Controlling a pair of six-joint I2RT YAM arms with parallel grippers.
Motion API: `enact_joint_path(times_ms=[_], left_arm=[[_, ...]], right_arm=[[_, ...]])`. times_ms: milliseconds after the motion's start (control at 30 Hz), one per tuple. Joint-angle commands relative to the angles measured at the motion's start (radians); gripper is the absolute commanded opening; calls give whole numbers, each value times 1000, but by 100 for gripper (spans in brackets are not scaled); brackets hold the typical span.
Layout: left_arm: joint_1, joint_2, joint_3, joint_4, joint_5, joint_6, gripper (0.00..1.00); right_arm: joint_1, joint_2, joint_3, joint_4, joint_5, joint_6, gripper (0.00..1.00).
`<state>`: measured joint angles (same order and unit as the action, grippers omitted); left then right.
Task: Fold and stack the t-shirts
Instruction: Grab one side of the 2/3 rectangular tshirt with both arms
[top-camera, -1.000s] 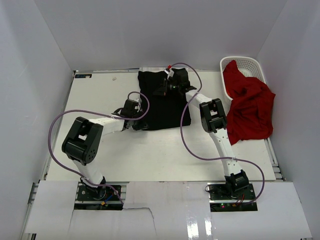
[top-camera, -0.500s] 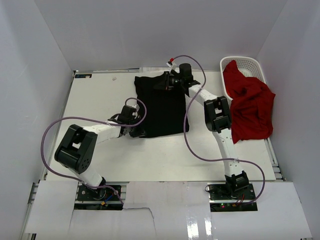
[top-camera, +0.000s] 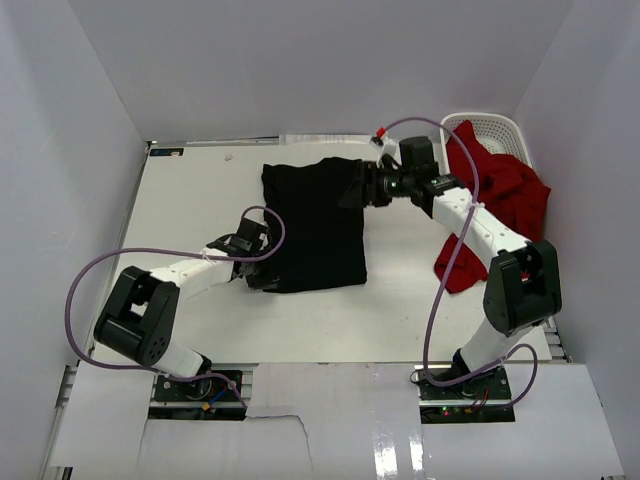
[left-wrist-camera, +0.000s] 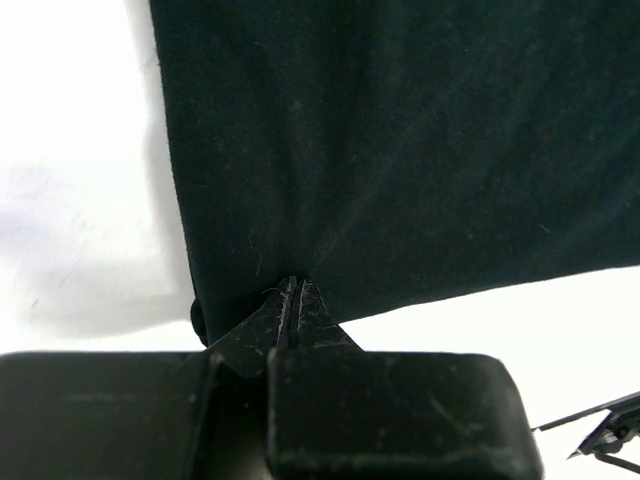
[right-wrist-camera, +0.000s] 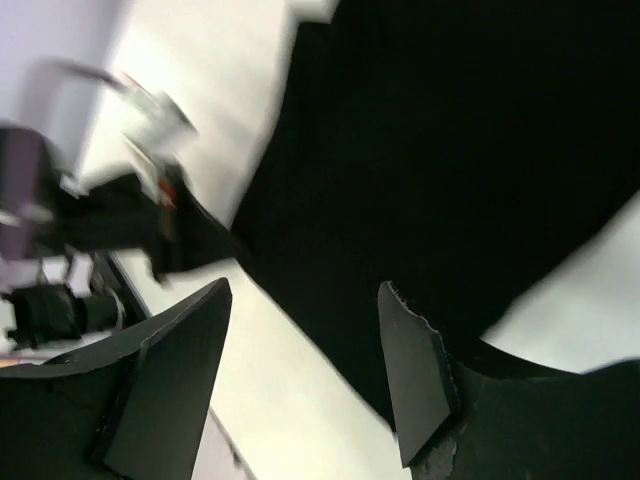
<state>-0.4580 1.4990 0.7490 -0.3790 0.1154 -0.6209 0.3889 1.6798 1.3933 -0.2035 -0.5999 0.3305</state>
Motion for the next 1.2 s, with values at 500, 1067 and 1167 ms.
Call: enact_joint_path(times_ms=[500, 1067, 1167], left_arm=[[-5, -152, 73, -210, -85, -28, 11], [-5, -39, 145, 32, 187, -17, 11], [-8, 84, 199, 131, 300, -36, 11]], right_arm=[[-15, -270, -603, -168, -16, 99, 74], [-8, -146, -721, 312, -164, 176, 65], [-8, -129, -751, 410, -192, 188, 63]])
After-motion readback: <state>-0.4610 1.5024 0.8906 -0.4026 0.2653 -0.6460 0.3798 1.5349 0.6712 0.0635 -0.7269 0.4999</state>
